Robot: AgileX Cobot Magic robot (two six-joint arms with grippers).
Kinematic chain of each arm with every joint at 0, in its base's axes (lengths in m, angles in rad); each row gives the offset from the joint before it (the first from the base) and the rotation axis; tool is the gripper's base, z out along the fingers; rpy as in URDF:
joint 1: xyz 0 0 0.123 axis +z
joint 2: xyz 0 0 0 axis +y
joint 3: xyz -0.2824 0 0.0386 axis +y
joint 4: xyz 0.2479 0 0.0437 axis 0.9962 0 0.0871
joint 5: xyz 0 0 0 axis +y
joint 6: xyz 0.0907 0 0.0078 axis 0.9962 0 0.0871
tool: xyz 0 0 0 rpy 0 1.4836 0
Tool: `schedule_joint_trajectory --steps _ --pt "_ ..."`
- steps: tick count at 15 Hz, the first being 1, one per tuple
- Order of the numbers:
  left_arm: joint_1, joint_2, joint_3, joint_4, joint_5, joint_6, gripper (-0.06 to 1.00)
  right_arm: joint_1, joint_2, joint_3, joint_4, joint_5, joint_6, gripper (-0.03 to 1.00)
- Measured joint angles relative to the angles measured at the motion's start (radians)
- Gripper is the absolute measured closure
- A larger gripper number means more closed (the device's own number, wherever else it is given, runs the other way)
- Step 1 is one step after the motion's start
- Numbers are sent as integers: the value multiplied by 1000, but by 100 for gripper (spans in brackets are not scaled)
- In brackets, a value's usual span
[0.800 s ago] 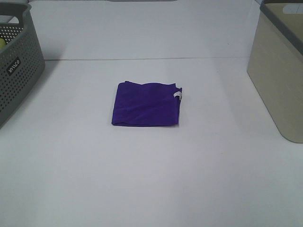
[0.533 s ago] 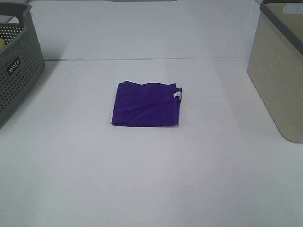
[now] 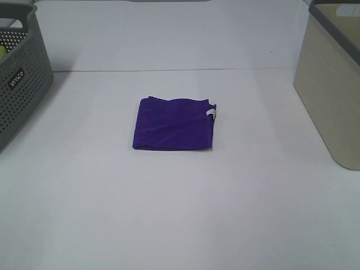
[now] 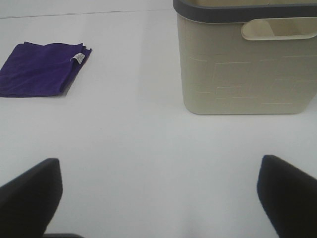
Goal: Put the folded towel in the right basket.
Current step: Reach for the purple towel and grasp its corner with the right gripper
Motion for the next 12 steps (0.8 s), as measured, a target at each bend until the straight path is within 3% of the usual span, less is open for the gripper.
schedule_joint_trajectory --steps 12 --pt "0 0 0 0 0 0 -5 0 0 0 0 0 0 -1"
